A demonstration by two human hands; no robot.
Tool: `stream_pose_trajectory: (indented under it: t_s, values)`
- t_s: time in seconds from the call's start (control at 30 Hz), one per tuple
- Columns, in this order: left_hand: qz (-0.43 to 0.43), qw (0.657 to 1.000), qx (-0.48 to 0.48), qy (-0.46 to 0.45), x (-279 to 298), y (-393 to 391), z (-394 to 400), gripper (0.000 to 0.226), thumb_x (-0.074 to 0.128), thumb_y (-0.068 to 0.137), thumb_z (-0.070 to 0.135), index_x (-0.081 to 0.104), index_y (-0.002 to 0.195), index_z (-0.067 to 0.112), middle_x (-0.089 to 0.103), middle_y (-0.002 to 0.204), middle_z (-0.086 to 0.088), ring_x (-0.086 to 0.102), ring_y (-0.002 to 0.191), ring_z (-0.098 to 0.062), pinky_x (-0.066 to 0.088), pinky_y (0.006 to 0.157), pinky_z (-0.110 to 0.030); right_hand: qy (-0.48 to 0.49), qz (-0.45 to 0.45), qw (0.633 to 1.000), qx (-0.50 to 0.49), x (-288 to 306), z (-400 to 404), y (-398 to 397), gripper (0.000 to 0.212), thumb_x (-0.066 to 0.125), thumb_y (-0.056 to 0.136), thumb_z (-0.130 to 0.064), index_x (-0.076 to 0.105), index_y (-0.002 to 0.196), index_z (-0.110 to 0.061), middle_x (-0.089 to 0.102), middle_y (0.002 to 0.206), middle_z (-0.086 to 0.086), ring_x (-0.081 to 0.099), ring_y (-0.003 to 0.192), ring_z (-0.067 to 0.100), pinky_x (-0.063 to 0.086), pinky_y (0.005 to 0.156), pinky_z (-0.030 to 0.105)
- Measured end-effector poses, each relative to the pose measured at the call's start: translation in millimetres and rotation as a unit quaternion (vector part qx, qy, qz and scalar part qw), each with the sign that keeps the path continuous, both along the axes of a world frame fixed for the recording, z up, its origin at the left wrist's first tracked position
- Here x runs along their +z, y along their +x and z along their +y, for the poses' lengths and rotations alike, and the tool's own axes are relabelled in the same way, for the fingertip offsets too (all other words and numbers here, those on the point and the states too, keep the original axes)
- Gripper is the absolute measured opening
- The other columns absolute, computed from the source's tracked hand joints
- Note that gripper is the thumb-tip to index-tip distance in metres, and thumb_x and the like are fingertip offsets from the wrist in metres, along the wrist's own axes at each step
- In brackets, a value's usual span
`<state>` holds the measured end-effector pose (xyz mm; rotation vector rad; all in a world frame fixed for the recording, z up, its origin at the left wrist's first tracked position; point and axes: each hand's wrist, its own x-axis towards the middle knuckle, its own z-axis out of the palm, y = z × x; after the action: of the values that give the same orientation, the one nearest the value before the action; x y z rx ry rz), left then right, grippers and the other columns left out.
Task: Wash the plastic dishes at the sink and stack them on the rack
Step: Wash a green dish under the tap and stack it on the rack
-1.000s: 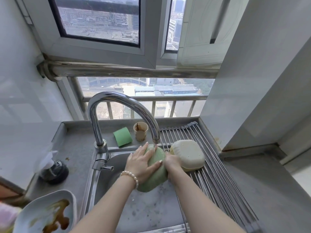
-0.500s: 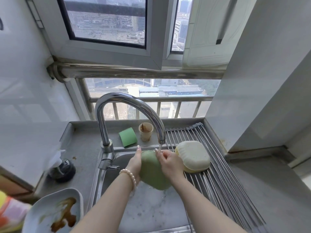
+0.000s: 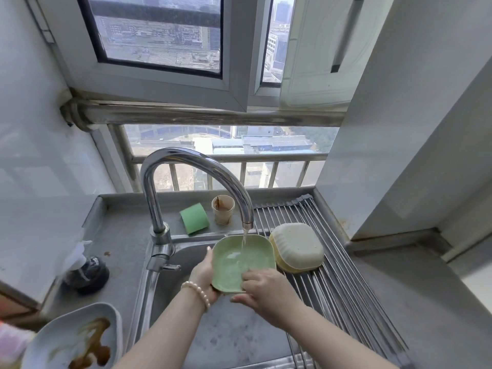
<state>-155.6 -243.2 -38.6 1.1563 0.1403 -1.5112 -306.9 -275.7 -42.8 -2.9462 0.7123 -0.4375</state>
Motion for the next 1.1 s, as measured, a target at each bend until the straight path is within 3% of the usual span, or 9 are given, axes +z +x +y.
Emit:
stream_pose_trajectory:
  t_s: [0.1, 0.2, 0.37, 0.53, 0.7, 0.83, 0.93, 1.0, 1.1]
  values:
    - [-0.087, 0.993, 0.076, -0.034, 7, -11, -2, 0.045, 0.034, 0.103, 0.036, 0.056, 0.116, -0.001, 0.068, 0.095, -0.021, 0.067, 0.078, -0.032, 0.059, 0.062, -0.039, 0.117, 0.159, 0.973, -0.123, 21, 5, 6, 0.13, -0.023, 0.059, -0.082, 0.027, 0.148, -0.003, 0.021, 0.156, 0.017, 0.02, 0.145, 0.029, 0.013, 0.119, 0.039]
    - [-0.074, 0.993, 0.078, -0.058, 11, -20, -1, 0.05, 0.031, 0.104, 0.036, 0.055, 0.123, -0.004, 0.068, 0.103, -0.021, 0.066, 0.09, -0.033, 0.054, 0.078, -0.041, 0.204, 0.162, 0.941, -0.215, 26, -4, 24, 0.142, -0.033, 0.039, -0.087, -0.007, 0.151, -0.004, -0.012, 0.158, 0.016, -0.011, 0.147, 0.027, -0.008, 0.118, 0.039]
    - [0.054, 0.987, 0.087, -0.125, 21, -27, 3, 0.05, 0.027, 0.102, 0.043, 0.054, 0.126, 0.008, 0.056, 0.129, -0.012, 0.055, 0.11, -0.027, 0.035, 0.102, -0.041, 0.279, 0.128, 0.929, -0.205, 28, -13, 57, 0.122, -0.015, 0.056, -0.086, -0.01, 0.151, -0.01, -0.026, 0.153, 0.019, -0.026, 0.142, 0.029, -0.017, 0.116, 0.042]
    - [0.119, 0.972, 0.128, -0.154, 17, -23, 0, 0.059, 0.036, 0.095, 0.052, 0.039, 0.144, 0.018, 0.04, 0.149, 0.005, 0.032, 0.14, -0.015, 0.015, 0.119, -0.038, 0.341, 0.097, 0.927, -0.122, 24, -4, 71, 0.073, 0.005, 0.096, -0.06, -0.014, 0.151, -0.016, -0.024, 0.156, 0.007, -0.027, 0.142, 0.016, -0.02, 0.115, 0.037]
    - [0.112, 0.975, 0.129, -0.141, 23, -18, 0, 0.06, 0.044, 0.091, 0.056, 0.045, 0.14, 0.022, 0.048, 0.138, 0.013, 0.05, 0.119, -0.012, 0.027, 0.108, -0.033, 0.367, 0.097, 0.922, -0.077, 33, 2, 73, 0.062, 0.01, 0.102, -0.047, -0.013, 0.15, -0.015, -0.015, 0.159, 0.005, -0.021, 0.144, 0.012, -0.018, 0.116, 0.035]
    - [0.033, 0.978, 0.171, -0.114, 18, -15, -3, 0.063, 0.049, 0.09, 0.048, 0.037, 0.145, 0.02, 0.037, 0.149, 0.002, 0.029, 0.141, -0.014, 0.022, 0.111, -0.03, 0.416, 0.096, 0.904, -0.028, 43, 9, 75, 0.065, 0.017, 0.103, -0.043, -0.015, 0.15, -0.012, -0.007, 0.16, 0.007, -0.012, 0.146, 0.017, -0.008, 0.119, 0.035]
    - [-0.006, 0.991, 0.112, -0.067, 23, -4, 0, 0.036, 0.057, 0.087, 0.045, 0.063, 0.104, 0.013, 0.063, 0.096, -0.002, 0.064, 0.091, -0.017, 0.046, 0.089, -0.035, 0.441, 0.11, 0.891, -0.005, 52, 10, 64, 0.065, 0.033, 0.102, -0.04, 0.0, 0.154, -0.018, 0.005, 0.161, 0.004, 0.002, 0.148, 0.025, 0.005, 0.12, 0.038]
    - [0.002, 0.996, 0.079, -0.044, 29, 3, 3, 0.042, 0.063, 0.08, 0.047, 0.06, 0.081, 0.005, 0.06, 0.063, -0.008, 0.056, 0.05, -0.019, 0.046, 0.061, -0.032, 0.423, 0.142, 0.894, 0.022, 55, 13, 52, 0.059, 0.04, 0.102, -0.031, 0.012, 0.153, -0.023, 0.012, 0.16, 0.005, 0.007, 0.146, 0.025, 0.006, 0.117, 0.031]
    - [0.014, 0.995, 0.087, -0.045, 29, 4, 8, 0.04, 0.056, 0.088, 0.04, 0.061, 0.096, 0.001, 0.067, 0.07, -0.014, 0.06, 0.053, -0.028, 0.049, 0.057, -0.032, 0.365, 0.139, 0.92, 0.03, 46, 10, 40, 0.06, 0.051, 0.097, -0.02, 0.025, 0.15, -0.028, 0.02, 0.158, 0.004, 0.014, 0.145, 0.027, 0.01, 0.115, 0.028]
